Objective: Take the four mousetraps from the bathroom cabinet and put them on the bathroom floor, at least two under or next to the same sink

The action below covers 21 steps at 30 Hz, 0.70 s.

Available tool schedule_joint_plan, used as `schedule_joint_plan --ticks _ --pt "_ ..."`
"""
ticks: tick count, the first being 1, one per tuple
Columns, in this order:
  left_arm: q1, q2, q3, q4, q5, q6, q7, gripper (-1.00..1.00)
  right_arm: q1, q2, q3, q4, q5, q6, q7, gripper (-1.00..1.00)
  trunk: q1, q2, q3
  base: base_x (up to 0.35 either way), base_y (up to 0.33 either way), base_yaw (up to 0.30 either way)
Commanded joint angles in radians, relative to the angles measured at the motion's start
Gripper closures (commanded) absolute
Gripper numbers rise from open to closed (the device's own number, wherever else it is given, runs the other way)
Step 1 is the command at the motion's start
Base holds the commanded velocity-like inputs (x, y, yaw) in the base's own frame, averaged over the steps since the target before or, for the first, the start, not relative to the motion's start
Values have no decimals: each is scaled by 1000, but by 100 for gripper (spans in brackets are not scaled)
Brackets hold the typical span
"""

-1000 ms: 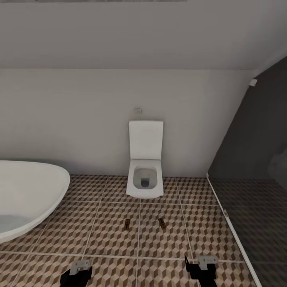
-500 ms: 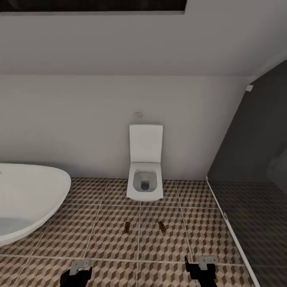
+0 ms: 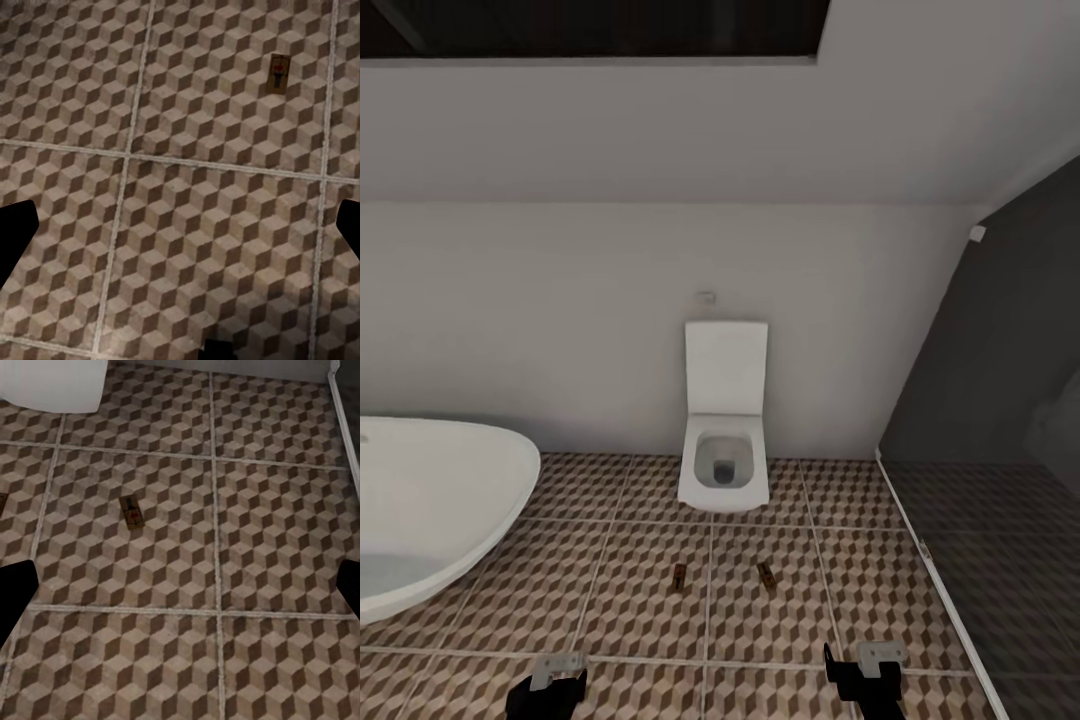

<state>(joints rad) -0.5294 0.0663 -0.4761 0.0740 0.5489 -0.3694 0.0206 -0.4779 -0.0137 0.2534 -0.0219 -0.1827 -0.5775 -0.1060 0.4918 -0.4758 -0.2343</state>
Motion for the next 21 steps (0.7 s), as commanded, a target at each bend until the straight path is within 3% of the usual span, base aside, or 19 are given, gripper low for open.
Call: schedule_joint_plan --ticks 1,11,21 --pt "-1 -1 -7 3 1 -5 2 -100 -1 0 9 0 -8 -2 -3 -100 -3 6 3 0 0 0" --pt "-1 0 -7 3 2 -5 2 -100 -1 0 9 0 -8 -2 -3 -100 -42 76 50 0 0 0" --pt "-1 0 -7 4 2 -5 2 -100 -1 0 9 0 -8 -2 -3 -100 -42 76 66 0 0 0"
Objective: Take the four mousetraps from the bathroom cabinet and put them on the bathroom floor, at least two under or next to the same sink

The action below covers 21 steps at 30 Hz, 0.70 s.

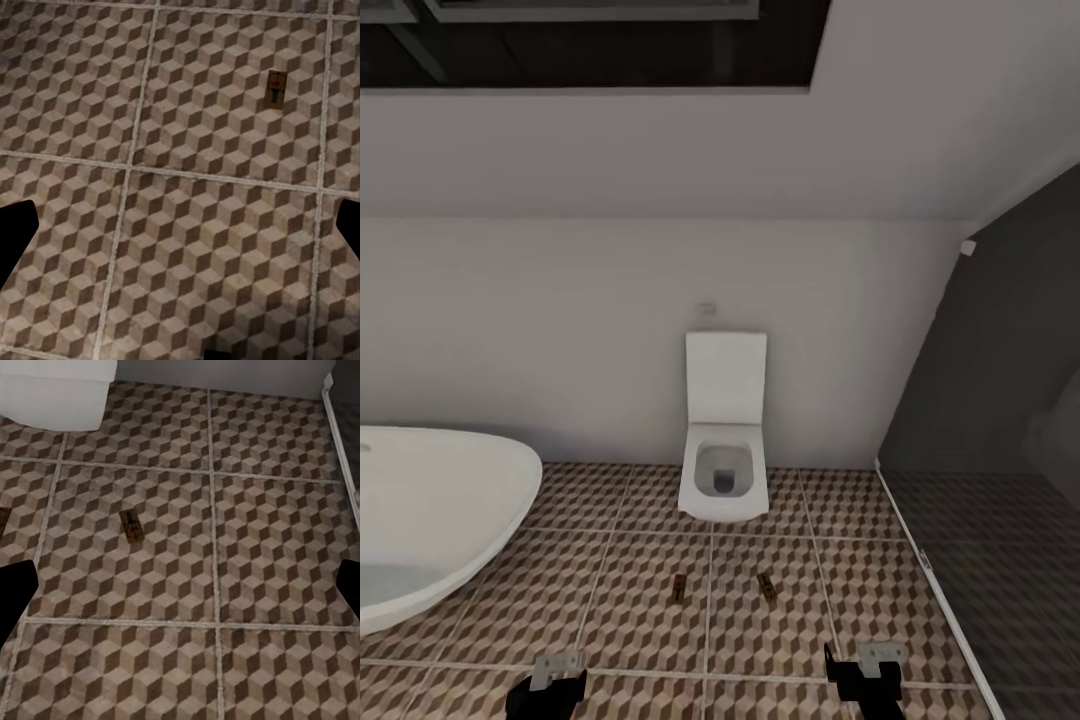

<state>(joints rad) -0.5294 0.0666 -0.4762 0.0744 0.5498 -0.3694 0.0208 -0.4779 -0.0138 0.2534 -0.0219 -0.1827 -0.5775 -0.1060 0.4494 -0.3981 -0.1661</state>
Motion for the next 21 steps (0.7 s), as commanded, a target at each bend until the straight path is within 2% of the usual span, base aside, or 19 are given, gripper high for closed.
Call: schedule_joint_plan --ticks 1,21 --pt "-1 -1 -7 3 1 -5 2 -100 -1 0 9 0 -8 -2 -3 -100 1 -2 0 0 0 0" --pt "-1 -1 -7 4 1 -5 2 -100 -1 0 9 0 -7 -2 -3 -100 1 -2 31 0 0 0"
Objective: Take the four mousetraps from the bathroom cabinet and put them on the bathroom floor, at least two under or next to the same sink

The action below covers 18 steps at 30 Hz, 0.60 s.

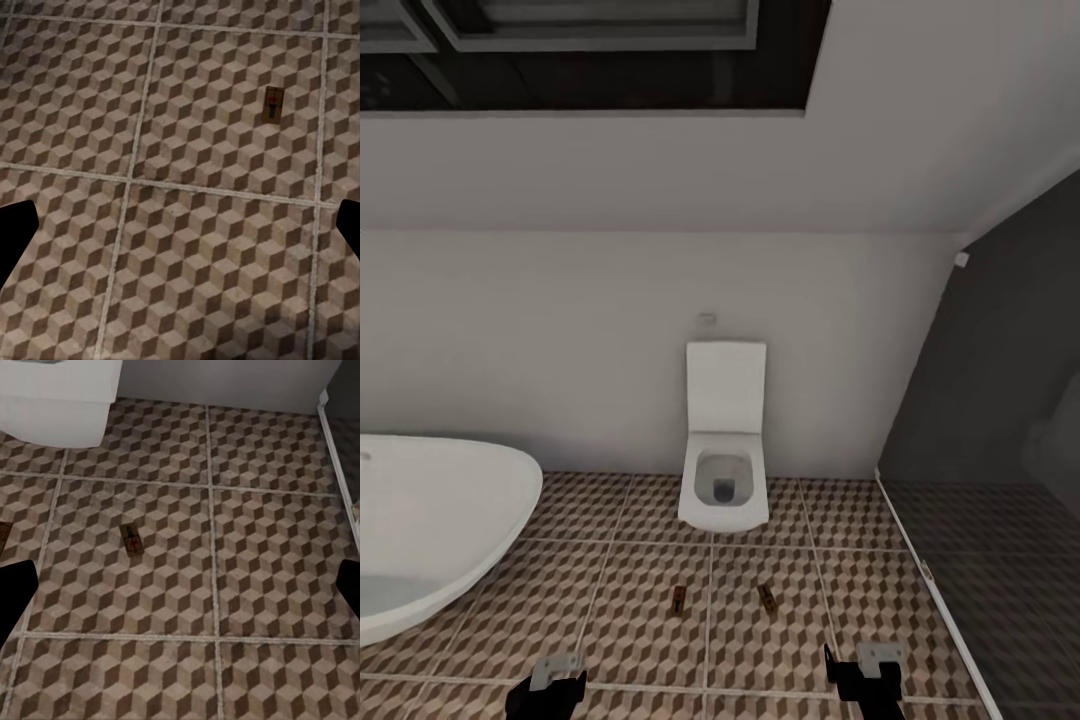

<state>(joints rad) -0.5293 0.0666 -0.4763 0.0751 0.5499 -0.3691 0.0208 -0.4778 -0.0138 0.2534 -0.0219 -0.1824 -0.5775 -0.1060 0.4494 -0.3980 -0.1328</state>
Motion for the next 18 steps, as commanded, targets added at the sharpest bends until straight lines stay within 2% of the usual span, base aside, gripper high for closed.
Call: schedule_joint_plan --ticks 1,18 --pt "-1 -1 -7 3 1 -5 2 -100 -1 0 9 0 -8 -2 -3 -100 1 -2 0 0 0 0" --pt "-1 -1 -7 3 0 -4 2 -100 -1 0 9 0 -8 -2 -3 -100 1 -2 26 0 0 0"
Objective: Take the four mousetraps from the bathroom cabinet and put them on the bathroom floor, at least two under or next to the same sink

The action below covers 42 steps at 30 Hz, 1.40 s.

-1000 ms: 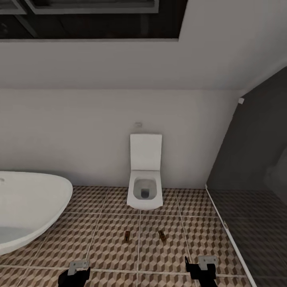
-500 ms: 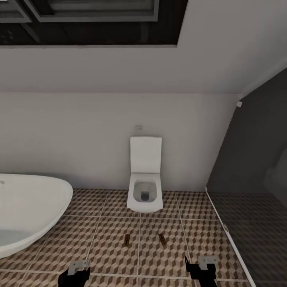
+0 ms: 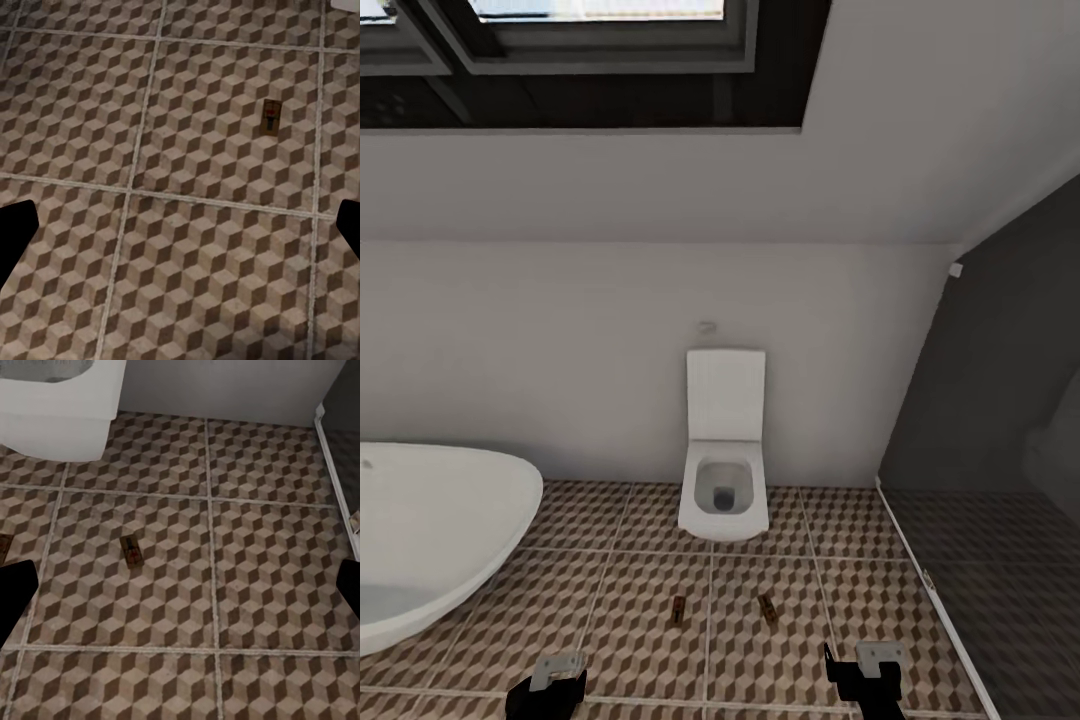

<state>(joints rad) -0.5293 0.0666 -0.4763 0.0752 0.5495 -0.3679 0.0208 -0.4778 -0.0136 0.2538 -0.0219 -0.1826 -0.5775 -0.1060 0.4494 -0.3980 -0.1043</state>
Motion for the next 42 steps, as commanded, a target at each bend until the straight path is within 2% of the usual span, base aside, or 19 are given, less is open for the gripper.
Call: schedule_joint_plan --ticks 1,18,42 --pt "-1 -1 -7 3 1 -5 2 -100 -1 0 9 0 -8 -2 -3 -100 1 -2 0 0 0 0" --pt "-1 -1 -7 3 1 -5 2 -100 -1 0 9 0 -6 -1 -4 -100 1 -2 26 0 0 0" --pt "-1 -1 -7 3 1 -5 2 -100 -1 1 9 0 -7 -2 -4 -100 1 -2 29 0 0 0"
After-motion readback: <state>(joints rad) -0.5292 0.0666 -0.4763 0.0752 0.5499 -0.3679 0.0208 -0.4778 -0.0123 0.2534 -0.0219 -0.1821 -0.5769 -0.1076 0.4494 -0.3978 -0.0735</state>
